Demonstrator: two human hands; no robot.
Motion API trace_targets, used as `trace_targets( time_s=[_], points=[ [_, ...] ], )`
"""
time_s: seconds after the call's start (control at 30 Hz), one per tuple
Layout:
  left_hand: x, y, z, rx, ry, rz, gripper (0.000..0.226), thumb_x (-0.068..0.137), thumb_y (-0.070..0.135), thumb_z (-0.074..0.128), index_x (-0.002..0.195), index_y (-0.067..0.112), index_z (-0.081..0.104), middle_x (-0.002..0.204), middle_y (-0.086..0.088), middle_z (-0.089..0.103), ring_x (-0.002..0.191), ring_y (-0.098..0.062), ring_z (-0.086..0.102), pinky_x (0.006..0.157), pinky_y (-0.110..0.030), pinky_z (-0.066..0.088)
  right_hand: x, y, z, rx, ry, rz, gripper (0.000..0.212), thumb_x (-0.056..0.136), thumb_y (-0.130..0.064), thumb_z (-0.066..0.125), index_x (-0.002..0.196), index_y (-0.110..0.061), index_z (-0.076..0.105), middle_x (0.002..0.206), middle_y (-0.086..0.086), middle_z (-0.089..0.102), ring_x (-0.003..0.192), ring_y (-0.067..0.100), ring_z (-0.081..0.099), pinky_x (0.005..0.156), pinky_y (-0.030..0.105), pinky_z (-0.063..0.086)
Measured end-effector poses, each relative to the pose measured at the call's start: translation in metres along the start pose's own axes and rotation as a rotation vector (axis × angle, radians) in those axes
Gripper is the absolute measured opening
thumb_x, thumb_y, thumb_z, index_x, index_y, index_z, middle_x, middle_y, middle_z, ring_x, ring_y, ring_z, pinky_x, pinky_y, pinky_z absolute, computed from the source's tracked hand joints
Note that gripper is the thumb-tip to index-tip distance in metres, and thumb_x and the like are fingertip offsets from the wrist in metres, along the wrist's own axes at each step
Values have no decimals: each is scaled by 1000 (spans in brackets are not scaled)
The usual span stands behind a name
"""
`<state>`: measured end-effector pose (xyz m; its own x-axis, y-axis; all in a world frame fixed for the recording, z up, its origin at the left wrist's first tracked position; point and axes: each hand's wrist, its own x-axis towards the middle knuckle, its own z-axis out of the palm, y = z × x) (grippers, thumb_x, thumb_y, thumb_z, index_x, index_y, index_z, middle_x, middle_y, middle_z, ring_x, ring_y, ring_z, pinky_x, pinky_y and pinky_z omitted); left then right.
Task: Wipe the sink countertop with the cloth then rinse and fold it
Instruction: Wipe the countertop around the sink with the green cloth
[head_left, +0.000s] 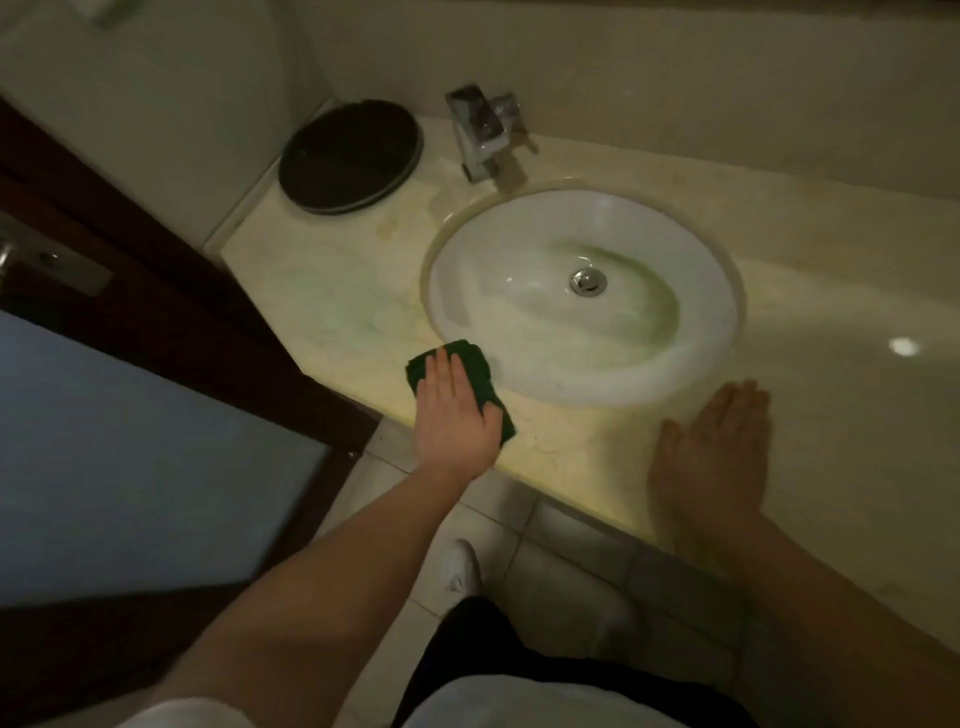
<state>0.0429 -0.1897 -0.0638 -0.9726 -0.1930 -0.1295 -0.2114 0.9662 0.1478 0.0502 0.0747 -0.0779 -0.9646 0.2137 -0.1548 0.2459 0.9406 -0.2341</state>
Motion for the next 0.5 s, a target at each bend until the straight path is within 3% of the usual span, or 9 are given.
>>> trace_targets(
  time_s=[0.07,0.17,0.23,0.3,0.4,0.47,0.5],
  points=[
    [20,-23,-9,-1,-17,-29,79,88,39,27,150,-5,9,159,-23,10,147,-34,8,121,-44,5,-2,-36,2,28,-6,-158,77,89,-37,27,149,8,11,158,27,9,147,39,6,121,48,11],
    [37,-36,-21,-73,-111,82,74,93,38,26,151,-2,4,160,-21,4,148,-33,3,121,-44,4,-5,-111,2,66,52,-402,70,92,-33,27,150,4,13,160,22,9,149,34,5,121,43,9],
    [37,-46,-37,-280,-137,137,65,97,31,31,152,2,11,159,-19,17,146,-31,17,120,-44,17,-7,-168,5,42,52,-567,65,95,-31,24,150,3,17,159,20,16,148,34,11,119,41,12],
    [41,-79,-53,-440,-27,142,56,95,18,39,147,2,26,150,-18,36,138,-28,33,115,-39,28,-6,-212,18,-19,-7,-701,64,95,-31,25,150,0,20,158,17,19,147,33,17,118,41,14],
    [81,-152,-72,-364,109,102,43,88,2,46,131,-4,45,134,-23,49,136,-38,33,114,-33,19,-1,-246,45,-118,-82,-692,66,94,-37,29,149,-1,18,157,13,9,147,32,18,117,41,7],
    [126,-200,-79,-242,136,85,37,85,7,46,121,-1,47,125,-20,49,131,-43,37,114,-41,25,-1,-263,53,-158,-76,-658,69,95,-41,30,150,-2,18,158,14,10,147,31,14,121,40,5],
    [149,-219,-82,-196,124,62,44,88,13,44,129,0,42,135,-18,45,137,-41,31,115,-45,26,0,-276,55,-168,-73,-671,70,95,-43,31,150,-3,18,158,15,12,148,31,12,121,40,5]
  ],
)
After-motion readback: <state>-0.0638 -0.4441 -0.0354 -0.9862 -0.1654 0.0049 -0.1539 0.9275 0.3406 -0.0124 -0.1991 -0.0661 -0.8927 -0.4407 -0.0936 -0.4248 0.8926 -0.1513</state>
